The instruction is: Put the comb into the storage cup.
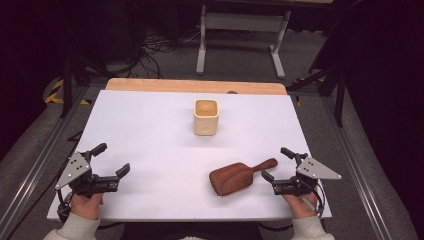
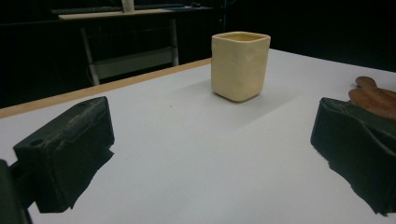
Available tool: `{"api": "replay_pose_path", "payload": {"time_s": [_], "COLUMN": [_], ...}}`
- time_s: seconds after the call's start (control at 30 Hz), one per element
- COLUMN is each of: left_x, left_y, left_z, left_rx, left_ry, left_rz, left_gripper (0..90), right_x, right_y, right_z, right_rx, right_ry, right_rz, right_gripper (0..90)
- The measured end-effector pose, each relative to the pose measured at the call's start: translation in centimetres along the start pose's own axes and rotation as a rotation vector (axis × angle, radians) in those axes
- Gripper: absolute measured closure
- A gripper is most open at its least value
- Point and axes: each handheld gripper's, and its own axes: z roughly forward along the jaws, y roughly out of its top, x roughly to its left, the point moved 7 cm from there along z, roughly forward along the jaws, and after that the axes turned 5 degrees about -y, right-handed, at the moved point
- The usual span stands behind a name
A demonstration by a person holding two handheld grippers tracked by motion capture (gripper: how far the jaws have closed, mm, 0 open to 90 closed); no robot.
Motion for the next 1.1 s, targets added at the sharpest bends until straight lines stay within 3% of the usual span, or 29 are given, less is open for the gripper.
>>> {"api": "replay_pose_path", "payload": {"time_s": [0.43, 0.67, 1.1], "left_x": [0.0, 0.1, 0.0], "left_y": [0.0, 0.0, 0.0], "left_z": [-0.1, 0.0, 0.0], "left_rx": [0.007, 0.005, 0.002], "left_ry": [-0.007, -0.010, -0.014], "left_rz": [-0.001, -0.001, 0.001], "left_gripper": [0.4, 0.4, 0.4], "right_x": [-0.2, -0.5, -0.8], "right_y": [1.1, 2.4, 3.3], "right_z": [1.5, 3.4, 5.9], "right_rx": [0.072, 0.121, 0.211], "right_ry": [0.033, 0.059, 0.083], "right_rz": [0.001, 0.005, -0.033], "right_gripper": [6.7, 9.3, 9.6]}}
